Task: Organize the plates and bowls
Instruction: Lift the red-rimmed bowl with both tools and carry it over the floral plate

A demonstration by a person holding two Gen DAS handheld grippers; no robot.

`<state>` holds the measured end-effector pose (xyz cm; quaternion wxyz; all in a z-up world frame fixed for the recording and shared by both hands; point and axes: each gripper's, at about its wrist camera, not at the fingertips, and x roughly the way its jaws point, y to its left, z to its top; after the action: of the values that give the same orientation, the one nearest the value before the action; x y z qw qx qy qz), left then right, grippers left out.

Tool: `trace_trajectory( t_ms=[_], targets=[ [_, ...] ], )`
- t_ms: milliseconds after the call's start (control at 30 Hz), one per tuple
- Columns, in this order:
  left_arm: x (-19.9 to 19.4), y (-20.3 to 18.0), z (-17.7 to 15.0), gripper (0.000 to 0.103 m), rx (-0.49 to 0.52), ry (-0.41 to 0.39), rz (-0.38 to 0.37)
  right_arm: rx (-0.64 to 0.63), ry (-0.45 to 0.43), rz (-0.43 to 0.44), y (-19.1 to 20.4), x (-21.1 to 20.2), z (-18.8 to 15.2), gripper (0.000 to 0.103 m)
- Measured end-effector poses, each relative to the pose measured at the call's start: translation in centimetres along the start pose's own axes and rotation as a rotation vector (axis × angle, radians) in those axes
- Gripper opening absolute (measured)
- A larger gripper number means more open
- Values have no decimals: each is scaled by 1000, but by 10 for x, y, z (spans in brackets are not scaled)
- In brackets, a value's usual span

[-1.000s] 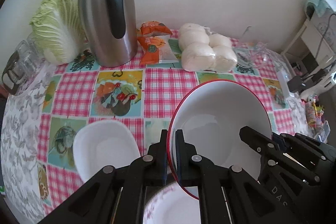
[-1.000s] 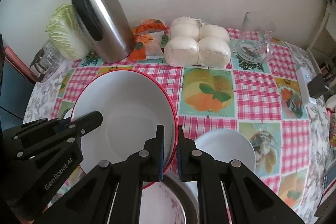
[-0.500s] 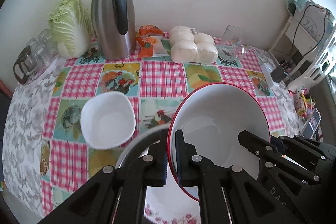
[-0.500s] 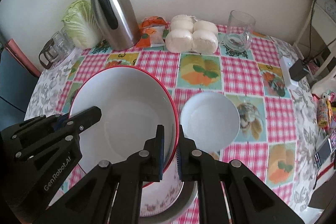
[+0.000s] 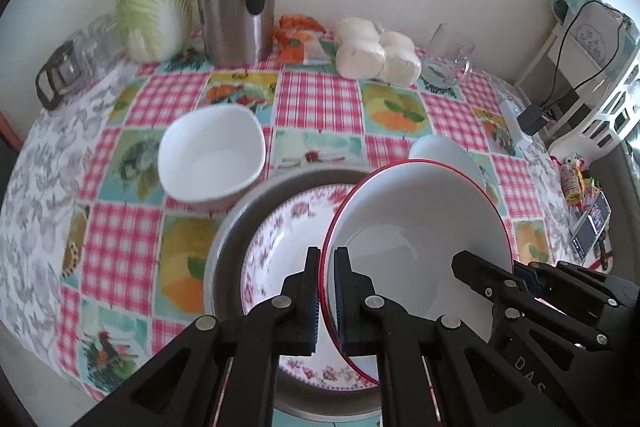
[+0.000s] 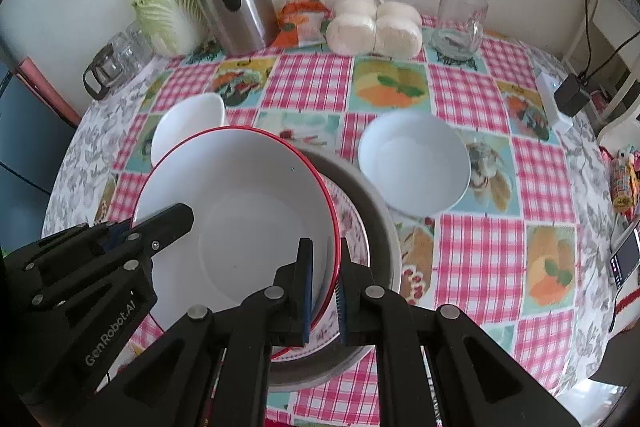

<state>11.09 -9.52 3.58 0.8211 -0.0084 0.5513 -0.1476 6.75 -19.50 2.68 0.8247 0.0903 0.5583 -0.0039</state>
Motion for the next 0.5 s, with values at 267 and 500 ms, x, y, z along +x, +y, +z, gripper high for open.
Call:
trace_trajectory(
  t_ms=[267, 500],
  targets=[
    [20, 5, -15, 7, -41, 19, 1, 16, 45, 5, -3, 24, -13, 11],
    [32, 10, -18, 7, -64, 26, -13, 11, 64, -2, -3, 36, -12, 11]
  ],
)
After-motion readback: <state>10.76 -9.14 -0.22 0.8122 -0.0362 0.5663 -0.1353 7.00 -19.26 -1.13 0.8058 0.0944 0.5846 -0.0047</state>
